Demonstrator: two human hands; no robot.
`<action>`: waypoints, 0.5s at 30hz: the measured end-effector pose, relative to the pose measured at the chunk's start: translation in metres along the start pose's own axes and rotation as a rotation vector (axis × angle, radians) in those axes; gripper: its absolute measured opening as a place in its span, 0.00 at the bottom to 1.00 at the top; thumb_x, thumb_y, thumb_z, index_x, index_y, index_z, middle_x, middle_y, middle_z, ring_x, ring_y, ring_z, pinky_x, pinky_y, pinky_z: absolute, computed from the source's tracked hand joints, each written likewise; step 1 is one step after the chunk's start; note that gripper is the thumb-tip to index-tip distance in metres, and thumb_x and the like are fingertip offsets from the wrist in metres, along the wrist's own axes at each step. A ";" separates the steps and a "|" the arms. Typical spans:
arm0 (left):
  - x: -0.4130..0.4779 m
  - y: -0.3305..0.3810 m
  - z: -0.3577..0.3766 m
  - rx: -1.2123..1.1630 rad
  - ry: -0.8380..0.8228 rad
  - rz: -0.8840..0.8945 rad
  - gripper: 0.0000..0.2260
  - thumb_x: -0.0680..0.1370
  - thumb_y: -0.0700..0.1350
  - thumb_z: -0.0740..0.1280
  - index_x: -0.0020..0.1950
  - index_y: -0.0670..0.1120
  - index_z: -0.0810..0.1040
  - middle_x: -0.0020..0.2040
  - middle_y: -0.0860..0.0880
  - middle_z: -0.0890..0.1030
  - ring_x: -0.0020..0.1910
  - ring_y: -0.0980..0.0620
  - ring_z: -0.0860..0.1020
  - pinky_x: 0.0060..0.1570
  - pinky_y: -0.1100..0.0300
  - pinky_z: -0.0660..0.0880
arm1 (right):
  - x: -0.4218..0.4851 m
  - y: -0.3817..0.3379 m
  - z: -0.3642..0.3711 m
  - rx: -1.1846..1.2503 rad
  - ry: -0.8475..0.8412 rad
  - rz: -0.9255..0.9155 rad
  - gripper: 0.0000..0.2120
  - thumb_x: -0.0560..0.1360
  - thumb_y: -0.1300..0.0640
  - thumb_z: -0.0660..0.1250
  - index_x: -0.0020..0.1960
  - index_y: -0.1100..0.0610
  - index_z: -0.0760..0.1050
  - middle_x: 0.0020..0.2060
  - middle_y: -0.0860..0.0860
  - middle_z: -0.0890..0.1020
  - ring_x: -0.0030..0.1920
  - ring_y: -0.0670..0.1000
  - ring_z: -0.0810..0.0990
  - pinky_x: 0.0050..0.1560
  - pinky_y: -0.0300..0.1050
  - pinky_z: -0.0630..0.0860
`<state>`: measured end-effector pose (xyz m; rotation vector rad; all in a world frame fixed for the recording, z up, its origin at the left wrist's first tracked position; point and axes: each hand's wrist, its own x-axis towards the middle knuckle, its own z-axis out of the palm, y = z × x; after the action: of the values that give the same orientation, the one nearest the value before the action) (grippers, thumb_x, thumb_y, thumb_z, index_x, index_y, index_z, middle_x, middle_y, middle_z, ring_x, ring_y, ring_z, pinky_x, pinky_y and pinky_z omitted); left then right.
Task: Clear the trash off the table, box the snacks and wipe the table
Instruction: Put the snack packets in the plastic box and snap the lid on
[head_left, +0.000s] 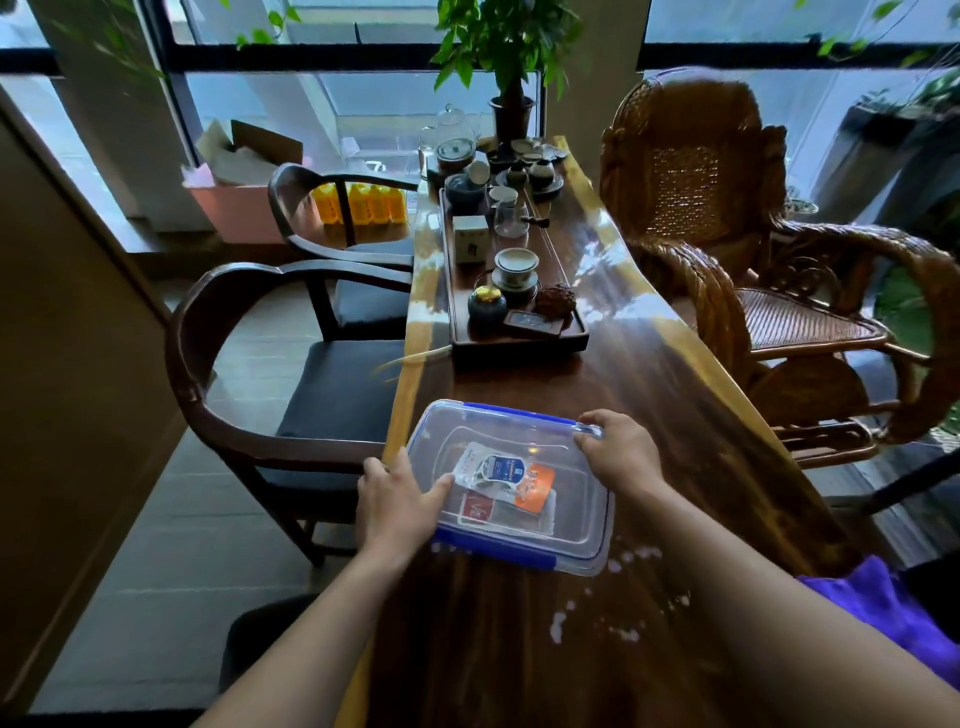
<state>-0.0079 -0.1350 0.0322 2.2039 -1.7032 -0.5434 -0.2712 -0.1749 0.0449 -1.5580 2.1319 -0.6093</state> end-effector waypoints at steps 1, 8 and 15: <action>0.005 0.006 0.002 0.006 0.002 0.006 0.33 0.75 0.65 0.65 0.71 0.44 0.68 0.60 0.39 0.70 0.59 0.39 0.72 0.57 0.49 0.72 | 0.009 0.001 -0.002 -0.003 0.000 0.002 0.16 0.76 0.53 0.69 0.62 0.53 0.80 0.61 0.53 0.83 0.62 0.56 0.79 0.62 0.49 0.73; 0.035 0.042 0.023 0.041 0.011 0.103 0.35 0.76 0.64 0.65 0.76 0.46 0.59 0.61 0.40 0.67 0.60 0.42 0.68 0.58 0.53 0.70 | 0.064 0.012 -0.002 -0.011 0.006 0.034 0.16 0.77 0.52 0.66 0.63 0.52 0.80 0.62 0.53 0.82 0.62 0.59 0.78 0.62 0.51 0.75; 0.051 0.056 0.055 0.070 -0.079 0.107 0.37 0.76 0.64 0.64 0.79 0.49 0.54 0.64 0.40 0.64 0.62 0.43 0.67 0.61 0.53 0.69 | 0.096 0.025 0.012 -0.005 -0.015 0.066 0.18 0.77 0.53 0.65 0.66 0.51 0.78 0.64 0.52 0.80 0.64 0.60 0.76 0.63 0.52 0.74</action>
<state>-0.0698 -0.1983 0.0036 2.1494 -1.8952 -0.5582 -0.3106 -0.2608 0.0129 -1.4840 2.1661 -0.5685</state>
